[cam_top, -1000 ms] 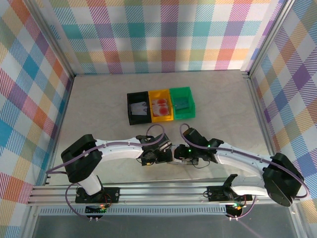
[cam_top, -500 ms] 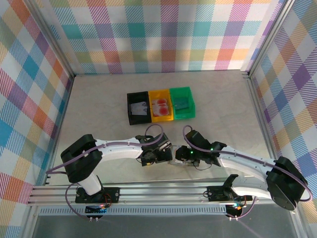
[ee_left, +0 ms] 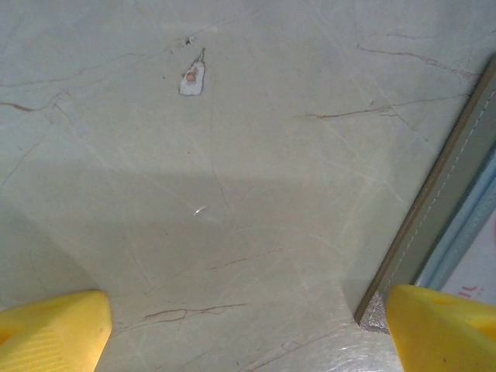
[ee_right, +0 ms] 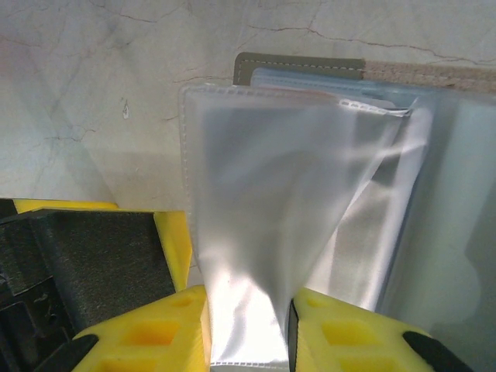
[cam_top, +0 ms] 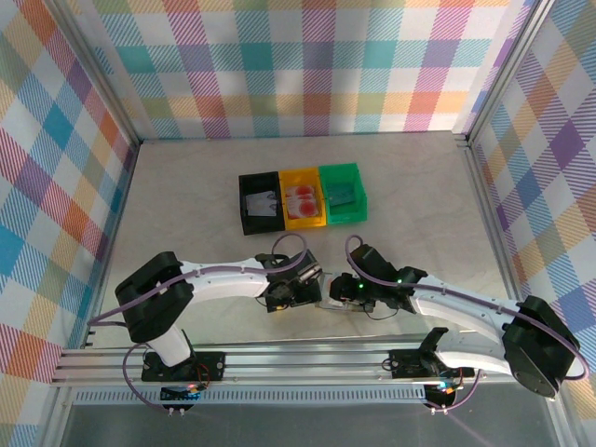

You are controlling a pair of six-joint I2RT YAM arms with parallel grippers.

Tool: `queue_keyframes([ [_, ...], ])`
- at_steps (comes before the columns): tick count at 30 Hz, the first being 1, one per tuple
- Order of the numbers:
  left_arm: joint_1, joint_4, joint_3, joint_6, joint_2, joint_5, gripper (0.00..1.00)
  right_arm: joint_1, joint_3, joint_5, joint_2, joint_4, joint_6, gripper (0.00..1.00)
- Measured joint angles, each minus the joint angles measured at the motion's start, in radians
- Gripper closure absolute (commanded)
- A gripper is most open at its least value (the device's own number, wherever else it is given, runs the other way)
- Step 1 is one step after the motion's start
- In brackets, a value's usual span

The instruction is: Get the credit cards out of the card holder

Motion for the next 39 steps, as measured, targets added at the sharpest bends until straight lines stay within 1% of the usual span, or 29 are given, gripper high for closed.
queue_keyframes([
  [2,0.0,0.004,-0.006,0.004,-0.006,0.0,0.24,0.0,-0.005,0.0,-0.004,0.007,0.0,0.7],
  [4,0.0,-0.013,-0.006,0.017,-0.007,-0.006,0.27,0.0,-0.008,0.0,-0.006,0.012,0.0,0.7],
  [6,-0.002,-0.023,-0.002,0.03,-0.013,-0.014,0.32,0.0,-0.01,-0.001,-0.006,0.017,0.0,0.7],
  [9,-0.009,-0.024,0.0,0.042,-0.021,-0.019,0.36,0.0,-0.01,-0.005,-0.006,0.027,0.0,0.7],
  [11,-0.021,0.025,-0.007,0.045,-0.022,-0.005,0.39,0.0,-0.01,-0.008,-0.006,0.036,0.001,0.7],
  [12,-0.028,0.062,-0.015,0.045,-0.024,0.006,0.42,0.0,-0.01,-0.01,-0.006,0.041,0.001,0.7],
  [14,-0.042,0.156,-0.037,0.042,-0.026,0.037,0.44,0.0,-0.01,-0.014,-0.006,0.048,0.0,0.7],
  [16,-0.054,0.254,-0.06,0.034,-0.024,0.077,0.5,0.0,-0.01,-0.016,-0.007,0.047,0.0,0.7],
  [18,-0.055,0.293,-0.076,0.034,-0.027,0.093,0.52,-0.004,-0.013,-0.018,-0.008,0.044,0.001,0.7],
  [19,-0.055,0.311,-0.081,0.033,-0.026,0.1,0.57,-0.005,-0.013,-0.019,-0.008,0.042,0.0,0.7],
  [21,-0.055,0.332,-0.087,0.035,-0.026,0.112,0.61,-0.006,-0.014,-0.022,-0.008,0.043,0.0,0.71],
  [22,-0.057,0.337,-0.088,0.036,-0.026,0.114,0.63,-0.006,-0.014,-0.023,-0.008,0.043,0.0,0.71],
  [27,-0.06,0.333,-0.089,0.053,-0.035,0.101,0.63,-0.006,-0.015,-0.023,-0.008,0.046,0.0,0.71],
  [33,-0.066,0.229,-0.071,0.117,-0.145,0.032,0.63,-0.006,-0.015,-0.023,-0.008,0.07,0.001,0.71],
  [36,-0.067,0.187,-0.051,0.146,-0.17,0.011,0.64,-0.006,-0.016,-0.024,-0.008,0.076,0.001,0.71],
  [38,-0.068,0.182,-0.039,0.161,-0.174,0.003,0.71,-0.006,-0.018,-0.023,-0.008,0.078,0.001,0.71],
  [39,-0.068,0.184,-0.033,0.166,-0.178,-0.002,0.77,-0.006,-0.02,-0.024,-0.008,0.079,0.001,0.71],
])
